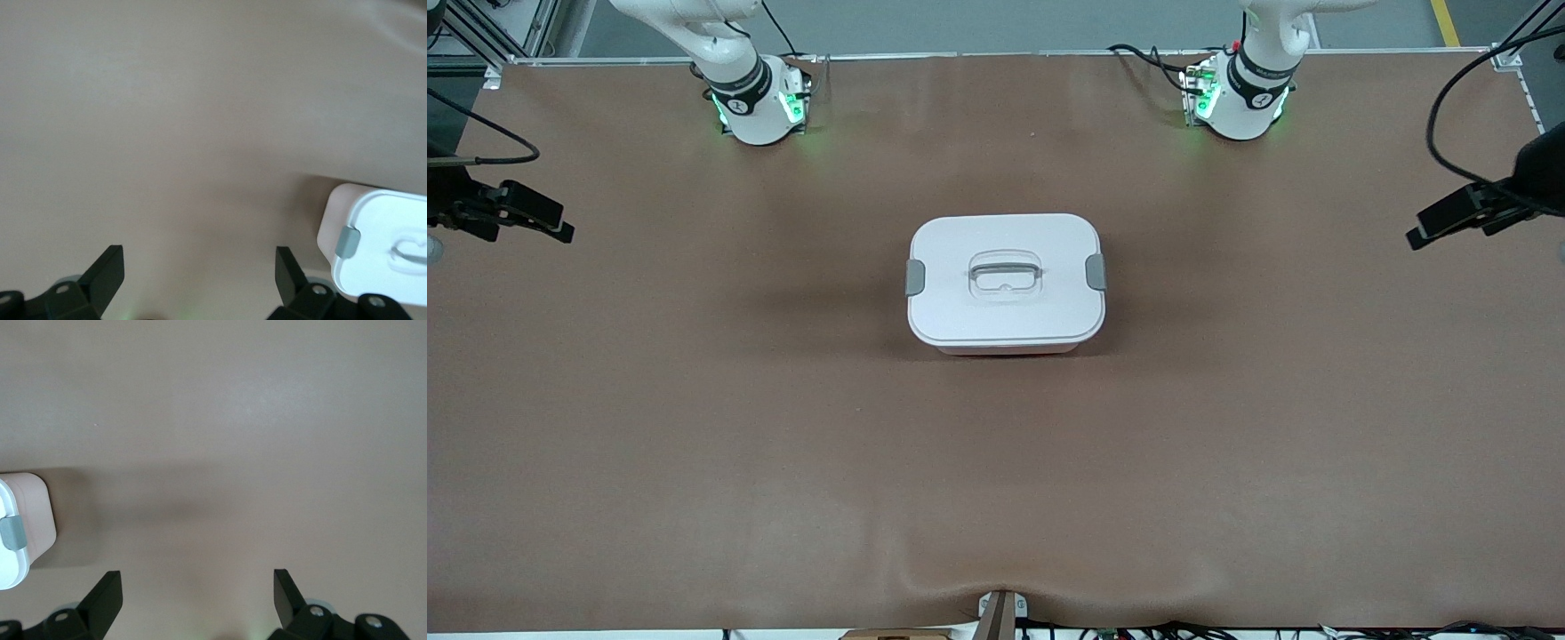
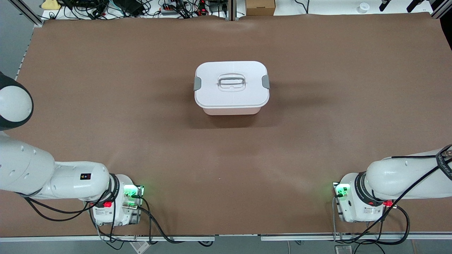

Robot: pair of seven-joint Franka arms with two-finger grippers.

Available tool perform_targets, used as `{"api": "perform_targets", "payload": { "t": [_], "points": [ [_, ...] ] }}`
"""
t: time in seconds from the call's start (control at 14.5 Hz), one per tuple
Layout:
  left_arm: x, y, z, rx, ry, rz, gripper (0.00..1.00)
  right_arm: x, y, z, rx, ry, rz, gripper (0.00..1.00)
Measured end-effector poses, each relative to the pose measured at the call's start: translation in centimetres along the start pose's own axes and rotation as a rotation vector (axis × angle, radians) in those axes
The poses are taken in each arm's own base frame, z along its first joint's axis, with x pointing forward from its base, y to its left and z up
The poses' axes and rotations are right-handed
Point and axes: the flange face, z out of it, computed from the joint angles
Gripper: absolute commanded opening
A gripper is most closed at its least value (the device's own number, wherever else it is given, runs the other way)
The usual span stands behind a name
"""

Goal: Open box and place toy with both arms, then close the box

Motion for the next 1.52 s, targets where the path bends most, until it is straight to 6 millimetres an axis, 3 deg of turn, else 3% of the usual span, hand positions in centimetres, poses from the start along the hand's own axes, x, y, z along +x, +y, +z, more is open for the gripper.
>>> {"api": "perform_targets", "payload": {
  "t": [0.14,0.41,0.62,1.11,1.52],
  "points": [
    [-0.6,-0.6,-0.6,0.009,-0.004,0.022,1.00,0.0,0.0,0.0,0.000,0.000,0.000,1.00],
    [-2.9,1.9,-1.5,0.090,-0.021,0.081,1.00,0.0,0.0,0.0,0.000,0.000,-0.001,1.00],
    [-3.8,1.9,-2.1,0.104,-0.013,0.084,1.00,0.0,0.0,0.0,0.000,0.000,-0.001,1.00],
    [-4.2,1.4,0.0,0.105,0.009,0.086,1.00,0.0,-1.4,0.1,-0.002,-0.001,-0.026,1.00],
    [-3.9,0.2,-0.3,0.101,0.026,0.165,1.00,0.0,-1.4,0.1,-0.002,-0.001,-0.025,1.00]
  ]
}}
